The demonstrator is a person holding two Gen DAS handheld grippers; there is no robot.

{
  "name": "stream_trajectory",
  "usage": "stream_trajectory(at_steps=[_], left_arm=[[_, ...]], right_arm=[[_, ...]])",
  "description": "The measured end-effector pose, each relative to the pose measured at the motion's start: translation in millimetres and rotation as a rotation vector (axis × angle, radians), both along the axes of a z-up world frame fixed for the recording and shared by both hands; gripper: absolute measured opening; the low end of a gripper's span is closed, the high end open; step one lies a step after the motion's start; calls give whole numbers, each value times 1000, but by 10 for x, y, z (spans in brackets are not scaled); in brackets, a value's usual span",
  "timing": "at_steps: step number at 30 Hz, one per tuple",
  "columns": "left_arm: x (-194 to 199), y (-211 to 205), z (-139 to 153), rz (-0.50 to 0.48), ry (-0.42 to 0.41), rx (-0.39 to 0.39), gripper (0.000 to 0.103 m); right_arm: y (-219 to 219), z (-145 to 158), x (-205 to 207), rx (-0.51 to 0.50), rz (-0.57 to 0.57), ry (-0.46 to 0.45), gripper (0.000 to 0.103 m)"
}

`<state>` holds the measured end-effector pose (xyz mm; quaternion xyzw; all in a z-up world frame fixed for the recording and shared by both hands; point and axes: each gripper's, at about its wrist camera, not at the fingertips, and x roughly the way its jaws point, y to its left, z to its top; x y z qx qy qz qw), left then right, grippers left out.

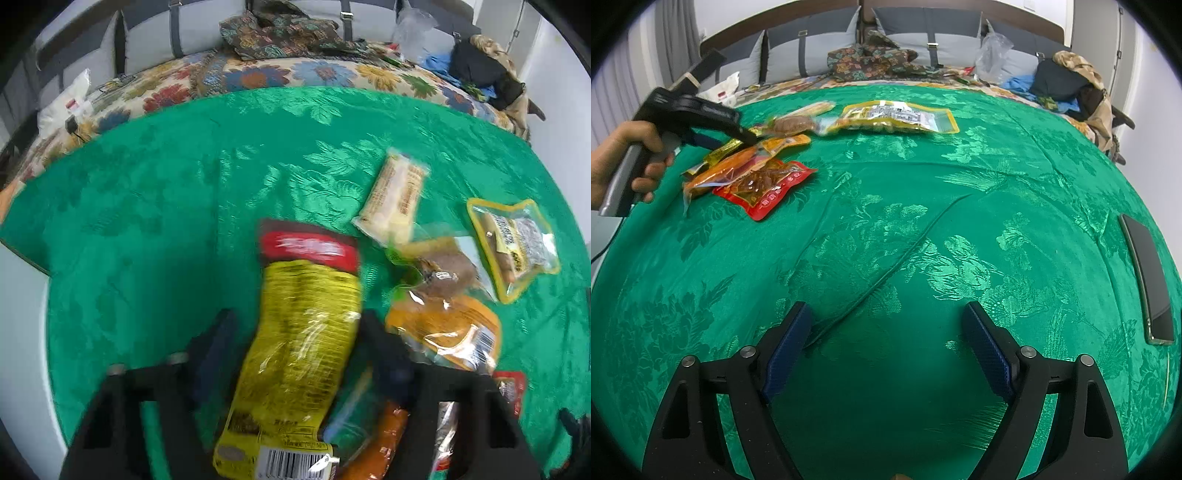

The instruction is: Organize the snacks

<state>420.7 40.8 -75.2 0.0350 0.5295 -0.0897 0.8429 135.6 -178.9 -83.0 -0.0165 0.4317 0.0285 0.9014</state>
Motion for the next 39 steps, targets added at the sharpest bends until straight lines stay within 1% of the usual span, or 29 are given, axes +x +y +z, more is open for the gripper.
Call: stream_trajectory(at_steps=[1, 2, 4, 7, 10, 14, 16, 18, 20, 21, 22, 23, 25, 26, 27, 28, 29, 31, 32, 39], left_arm=[[-8, 42, -5, 15, 2, 0, 52], [-26, 73, 2, 22, -2, 2, 44], [-130, 162, -1, 46, 3, 8, 44], [-468, 369, -15, 102, 6, 10, 44], [-967, 587, -14, 161, 11, 8, 44], [-1738, 800, -8, 227, 15, -23, 44], [-2069, 801, -5, 237, 0, -44, 45], [-2352, 761, -12, 228, -31, -69, 50], [-2464, 702, -11, 216, -61, -72, 59], [-2486, 673, -15, 209, -76, -64, 60], [-2499, 640, -25, 193, -90, -59, 68], [-2486, 620, -30, 184, -95, -55, 78], [-2471, 604, -73, 166, -111, -19, 85], [-2459, 575, -102, 152, -132, 24, 91], [-2425, 611, -114, 147, -144, 28, 94], [-2404, 650, -138, 154, -151, 27, 99], [-2394, 686, -149, 161, -146, 12, 100], [-2374, 741, -156, 174, -157, 10, 103], [-2381, 753, -160, 170, -175, 8, 103], [-2374, 748, -163, 168, -175, 6, 103]], right_arm=[[0, 0, 0, 0, 0, 0, 87], [1, -1, -1, 0, 0, 0, 87], [1, 3, -1, -1, 0, 0, 87], [1, 1, -1, 0, 0, 0, 87], [-1, 2, -1, 0, 0, 0, 87], [2, 1, 0, -1, 0, 0, 87], [2, 2, 0, -1, 0, 0, 87], [-1, 3, 0, 0, 0, 0, 87], [-2, 4, 0, 0, 0, 0, 87], [0, 3, 1, 0, 0, 0, 87], [2, 1, 1, 0, 0, 0, 87], [2, 1, 2, 0, 0, 0, 87], [-1, 3, 2, 0, 0, 0, 87], [-1, 3, 2, 0, 0, 0, 87], [3, 0, 2, 0, 0, 0, 87], [2, 0, 3, 0, 0, 0, 87], [-1, 3, 2, 0, 0, 0, 87], [4, 0, 3, 0, 0, 0, 87], [3, -1, 3, -1, 0, 0, 87], [4, 0, 1, -1, 1, 0, 87]])
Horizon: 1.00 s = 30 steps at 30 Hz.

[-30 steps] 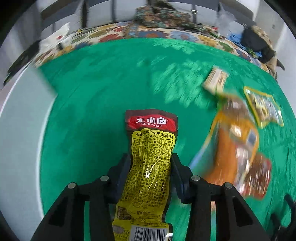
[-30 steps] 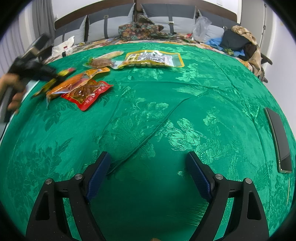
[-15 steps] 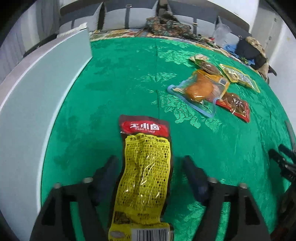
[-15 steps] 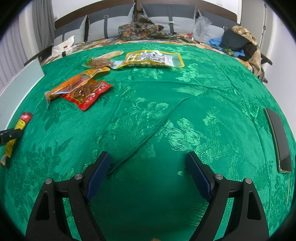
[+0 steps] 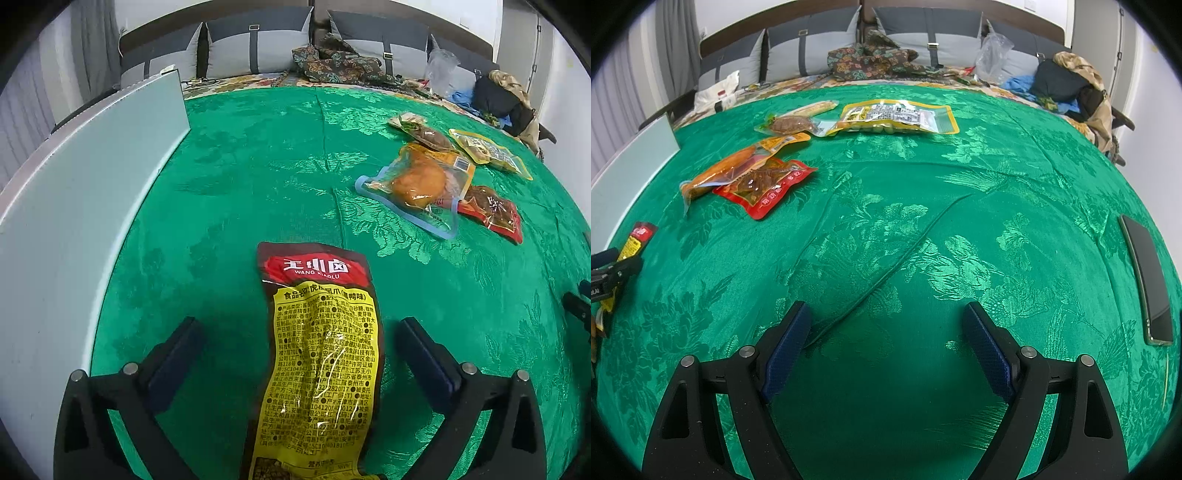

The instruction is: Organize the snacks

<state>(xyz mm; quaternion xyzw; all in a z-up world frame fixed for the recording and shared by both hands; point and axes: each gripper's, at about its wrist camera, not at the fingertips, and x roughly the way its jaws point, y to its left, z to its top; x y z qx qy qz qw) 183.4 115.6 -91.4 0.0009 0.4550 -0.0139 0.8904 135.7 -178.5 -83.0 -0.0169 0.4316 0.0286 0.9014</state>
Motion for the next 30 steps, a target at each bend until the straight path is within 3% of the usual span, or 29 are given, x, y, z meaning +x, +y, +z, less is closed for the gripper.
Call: stream_trajectory(at_steps=[15, 19, 22, 25, 27, 30], left_arm=[[3, 2, -1, 0, 0, -1, 103], [5, 3, -2, 0, 0, -1, 103], [6, 4, -2, -1, -1, -1, 103], [6, 4, -2, -1, -1, -1, 103], [6, 4, -3, -1, -1, -1, 103], [6, 4, -3, -1, -1, -2, 103]], right_arm=[[-4, 0, -2, 5, 1, -1, 87], [-3, 21, 89, 7, 63, 35, 86], [-187, 209, 388, 79, 80, 29, 85], [-463, 515, 924, 114, 11, -11, 86], [-740, 604, 1433, 212, -82, 37, 86], [-1120, 466, 2031, 422, -231, 127, 86]])
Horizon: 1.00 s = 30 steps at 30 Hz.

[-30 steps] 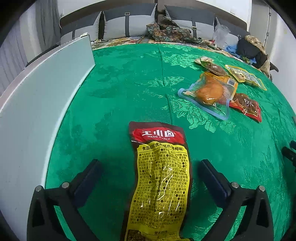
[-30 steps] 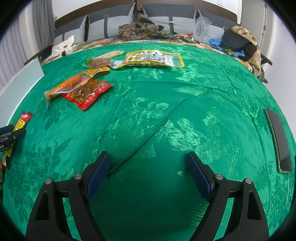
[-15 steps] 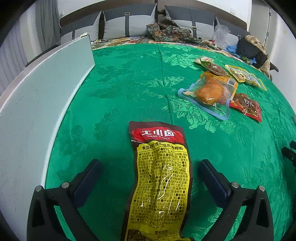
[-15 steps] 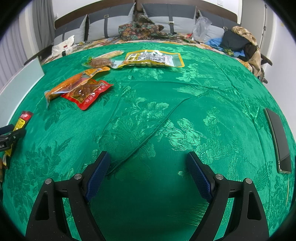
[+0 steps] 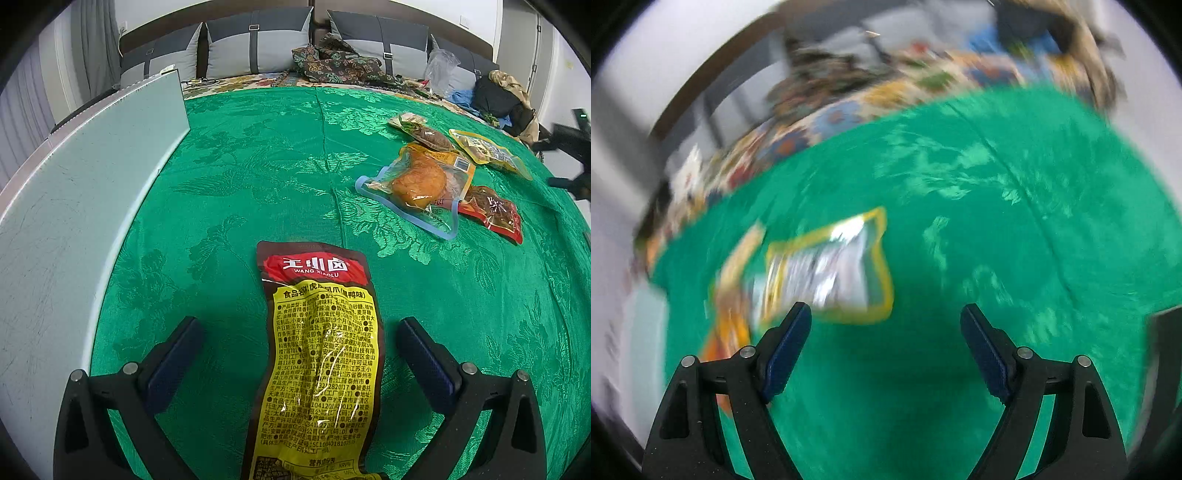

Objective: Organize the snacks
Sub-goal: 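Close the left tool on the yellow pack while the right tool reaches for the peanut pack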

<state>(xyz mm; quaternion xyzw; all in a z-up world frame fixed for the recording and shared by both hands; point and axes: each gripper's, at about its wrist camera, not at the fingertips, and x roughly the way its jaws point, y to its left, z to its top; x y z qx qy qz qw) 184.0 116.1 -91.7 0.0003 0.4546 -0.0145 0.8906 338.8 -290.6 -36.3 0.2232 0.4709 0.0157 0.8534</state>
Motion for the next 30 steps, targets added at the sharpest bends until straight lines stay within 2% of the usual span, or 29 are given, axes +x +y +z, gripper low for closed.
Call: stream_trajectory(at_steps=[3, 5, 6, 7, 8, 15, 18, 20, 21, 22, 23, 26, 27, 30], left_arm=[[4, 2, 0, 0, 0, 0, 103], [1, 2, 0, 0, 0, 0, 103], [4, 3, 0, 0, 0, 0, 103], [-1, 1, 0, 0, 0, 0, 103], [7, 4, 0, 0, 0, 0, 103], [4, 5, 1, 0, 0, -1, 103], [0, 4, 1, 0, 0, -1, 103], [4, 6, 1, 0, 0, -1, 103], [5, 7, 1, 0, -1, -1, 103], [0, 5, 1, 0, 0, -1, 103], [2, 6, 1, 0, 0, -1, 103], [2, 6, 1, 0, 0, -1, 103], [0, 5, 1, 0, 0, -1, 103], [-1, 5, 1, 0, 0, 0, 103]], right_arm=[[-128, -194, 259, 139, -68, 30, 84], [-82, -281, 349, 161, -41, 23, 80], [-28, -335, 389, 165, -9, 34, 57], [10, -372, 400, 178, 18, 46, 16], [46, -421, 386, 188, 41, 65, 10], [155, -356, -101, 221, 153, 59, 4], [249, -406, -385, 234, 195, 117, 5], [293, -367, -495, 182, 215, 120, 16], [294, -284, -567, 117, 215, 110, 28], [300, -230, -590, 76, 214, 96, 62], [291, -87, -587, 1, 208, 48, 73], [364, 207, -350, -139, 256, -68, 77], [459, 248, -148, -187, 334, -82, 78], [776, 148, 313, -279, 533, -29, 77]])
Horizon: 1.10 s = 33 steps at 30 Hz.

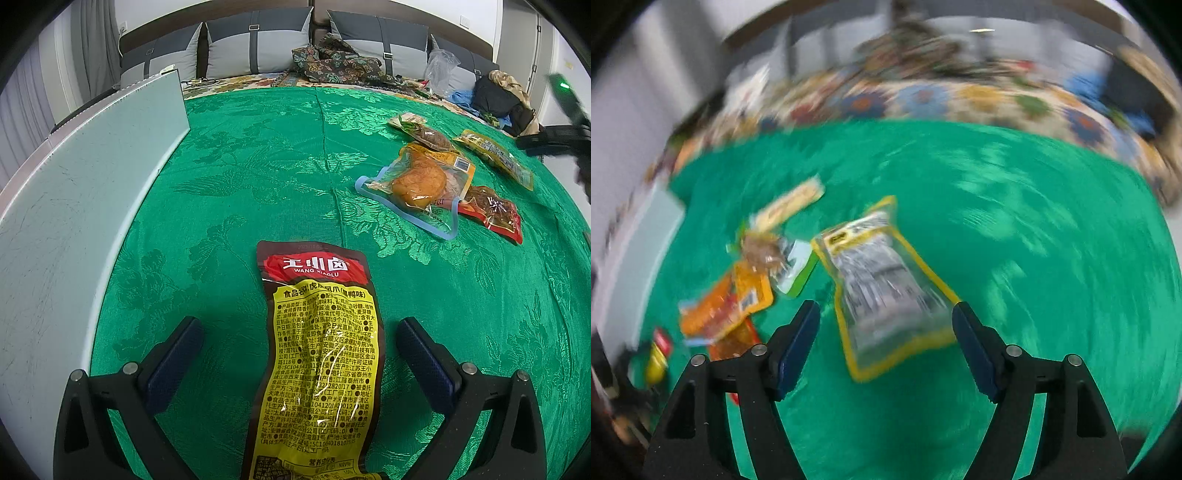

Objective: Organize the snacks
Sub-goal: 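Close the left tool on the yellow pack while the right tool reaches for the peanut pack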

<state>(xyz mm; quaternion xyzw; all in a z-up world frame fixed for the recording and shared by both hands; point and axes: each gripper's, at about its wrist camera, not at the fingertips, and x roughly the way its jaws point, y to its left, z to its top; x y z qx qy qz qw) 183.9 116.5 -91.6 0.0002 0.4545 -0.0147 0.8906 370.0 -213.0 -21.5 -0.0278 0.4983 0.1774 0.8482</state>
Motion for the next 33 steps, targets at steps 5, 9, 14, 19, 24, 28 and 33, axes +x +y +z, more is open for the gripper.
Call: stream_trajectory(at_steps=[5, 9, 14, 19, 24, 28, 33], left_arm=[[2, 1, 0, 0, 0, -1, 103], [1, 0, -2, 0, 0, -1, 103], [3, 2, 0, 0, 0, -1, 103], [2, 3, 3, -1, 0, -2, 103], [3, 4, 4, -1, -1, -2, 103], [5, 4, 4, -1, -1, -2, 103], [4, 4, 4, -1, -1, -3, 103]], right_arm=[[345, -247, 278, -148, 132, 32, 77], [418, -500, 452, -247, 104, 79, 81], [75, -426, 508, -95, -81, 130, 63], [-218, -200, 149, 37, -191, 135, 50], [-452, -88, -485, 421, -242, 252, 49], [-507, -284, -1138, 883, -280, 466, 50], [-591, -728, -1732, 896, -435, 545, 54]])
